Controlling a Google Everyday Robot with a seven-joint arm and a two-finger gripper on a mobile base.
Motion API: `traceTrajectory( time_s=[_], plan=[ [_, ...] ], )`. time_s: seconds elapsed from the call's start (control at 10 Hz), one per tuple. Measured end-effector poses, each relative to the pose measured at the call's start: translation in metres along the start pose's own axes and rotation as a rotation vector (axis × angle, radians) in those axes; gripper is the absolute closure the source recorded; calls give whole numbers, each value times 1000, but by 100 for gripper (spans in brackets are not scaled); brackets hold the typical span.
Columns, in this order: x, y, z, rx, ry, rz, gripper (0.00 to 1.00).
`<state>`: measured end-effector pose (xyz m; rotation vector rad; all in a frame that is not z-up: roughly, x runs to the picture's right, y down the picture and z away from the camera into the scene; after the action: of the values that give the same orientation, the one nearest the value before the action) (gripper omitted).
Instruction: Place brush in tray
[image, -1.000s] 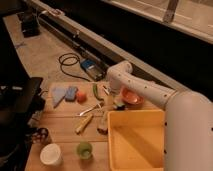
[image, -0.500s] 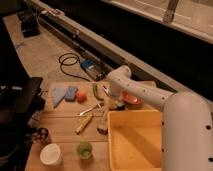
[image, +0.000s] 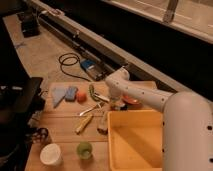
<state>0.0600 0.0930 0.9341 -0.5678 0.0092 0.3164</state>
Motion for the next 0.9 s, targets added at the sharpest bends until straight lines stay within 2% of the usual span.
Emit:
traceTrajectory(
  time_s=[0.2,0.5,0.7,0.8,0.9],
  plan=[
    [0,-3,-18,13,-30,-22,100],
    [-18,-10,-76,51,-90,-110,100],
    [-24,-18,-132,89,-126,-179,100],
    [-23,-20,-150,102,-134,-198,100],
    [-15,-25,-180,126,-138,-224,100]
  ],
)
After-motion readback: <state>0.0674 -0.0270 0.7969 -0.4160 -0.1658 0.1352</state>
